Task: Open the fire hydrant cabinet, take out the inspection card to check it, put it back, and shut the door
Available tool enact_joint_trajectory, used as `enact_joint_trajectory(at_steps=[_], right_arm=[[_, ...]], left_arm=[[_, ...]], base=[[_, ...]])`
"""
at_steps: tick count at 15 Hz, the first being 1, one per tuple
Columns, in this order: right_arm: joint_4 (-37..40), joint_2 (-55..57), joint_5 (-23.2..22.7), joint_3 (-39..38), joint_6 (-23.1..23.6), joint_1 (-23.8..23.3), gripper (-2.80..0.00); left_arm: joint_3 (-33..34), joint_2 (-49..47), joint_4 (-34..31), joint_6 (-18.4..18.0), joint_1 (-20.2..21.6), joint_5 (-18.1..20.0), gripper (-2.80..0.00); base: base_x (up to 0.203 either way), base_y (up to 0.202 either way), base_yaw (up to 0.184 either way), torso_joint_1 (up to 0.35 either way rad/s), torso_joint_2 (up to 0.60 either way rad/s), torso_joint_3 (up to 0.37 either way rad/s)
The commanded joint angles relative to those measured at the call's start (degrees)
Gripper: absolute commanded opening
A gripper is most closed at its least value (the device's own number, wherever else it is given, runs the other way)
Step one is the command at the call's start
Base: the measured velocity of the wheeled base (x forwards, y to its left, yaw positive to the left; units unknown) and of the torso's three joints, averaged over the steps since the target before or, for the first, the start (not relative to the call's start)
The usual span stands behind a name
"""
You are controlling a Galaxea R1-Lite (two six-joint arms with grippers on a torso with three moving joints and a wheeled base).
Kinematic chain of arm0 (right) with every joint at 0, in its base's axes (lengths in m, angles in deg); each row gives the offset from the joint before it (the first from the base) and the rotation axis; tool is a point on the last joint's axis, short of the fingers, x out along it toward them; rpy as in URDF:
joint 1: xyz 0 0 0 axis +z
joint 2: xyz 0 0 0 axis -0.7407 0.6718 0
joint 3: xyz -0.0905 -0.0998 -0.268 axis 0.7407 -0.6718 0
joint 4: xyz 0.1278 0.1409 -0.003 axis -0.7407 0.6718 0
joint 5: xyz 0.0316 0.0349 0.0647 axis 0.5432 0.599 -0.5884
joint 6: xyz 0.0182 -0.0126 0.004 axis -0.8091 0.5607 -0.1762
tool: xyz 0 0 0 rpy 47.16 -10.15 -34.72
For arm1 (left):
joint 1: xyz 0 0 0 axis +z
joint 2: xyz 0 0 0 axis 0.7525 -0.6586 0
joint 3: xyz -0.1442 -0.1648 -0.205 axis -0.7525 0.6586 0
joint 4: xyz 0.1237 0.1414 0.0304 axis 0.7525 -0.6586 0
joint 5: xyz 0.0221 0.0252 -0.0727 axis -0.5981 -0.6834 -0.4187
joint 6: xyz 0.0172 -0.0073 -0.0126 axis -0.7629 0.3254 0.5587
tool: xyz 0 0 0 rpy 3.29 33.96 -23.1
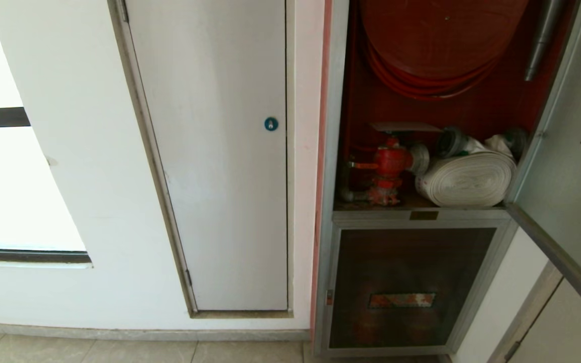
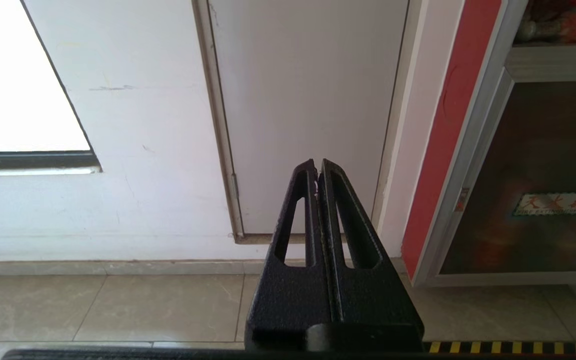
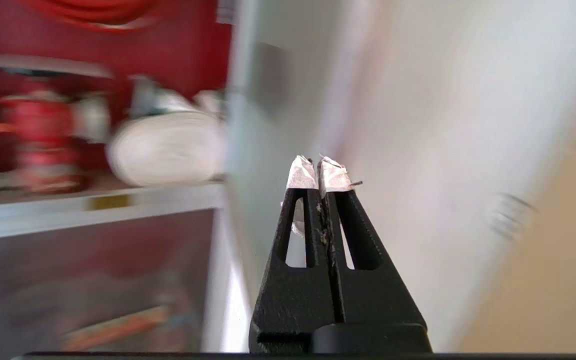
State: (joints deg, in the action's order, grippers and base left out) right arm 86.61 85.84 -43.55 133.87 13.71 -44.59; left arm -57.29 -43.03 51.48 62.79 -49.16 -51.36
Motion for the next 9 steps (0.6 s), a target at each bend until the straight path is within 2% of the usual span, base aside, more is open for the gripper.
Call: enact_joint_trajectory(at_steps=[1, 4, 7, 9], right_arm=[[0.82, -5.0, 0.37, -0.06, 0.22, -1.63, -2.8], [5.36, -9.97, 0.34, -0.76, 0.17, -1.78, -2.8], [5.96, -13.82, -0.35, -4.68, 0.07, -2.84, -2.8], [5.55, -17.74, -5.73, -7.3, -0.02, -3.06, -2.8]], left_arm=[[0.0, -0.07, 0.02, 0.01, 0.0, 0.03, -2.8], [0.0, -0.07, 0.02, 0.01, 0.0, 0.03, -2.8], [0.0, -0.07, 0.02, 0.01, 0.0, 0.03, -2.8], [0.0, -0.07, 0.02, 0.01, 0.0, 0.03, -2.8]], base=[[0.0, 0.0, 0.0, 0.0, 0.0, 0.0], [0.0, 0.0, 0.0, 0.0, 0.0, 0.0], [0.0, 0.0, 0.0, 0.0, 0.0, 0.0], [0.0, 0.0, 0.0, 0.0, 0.0, 0.0]])
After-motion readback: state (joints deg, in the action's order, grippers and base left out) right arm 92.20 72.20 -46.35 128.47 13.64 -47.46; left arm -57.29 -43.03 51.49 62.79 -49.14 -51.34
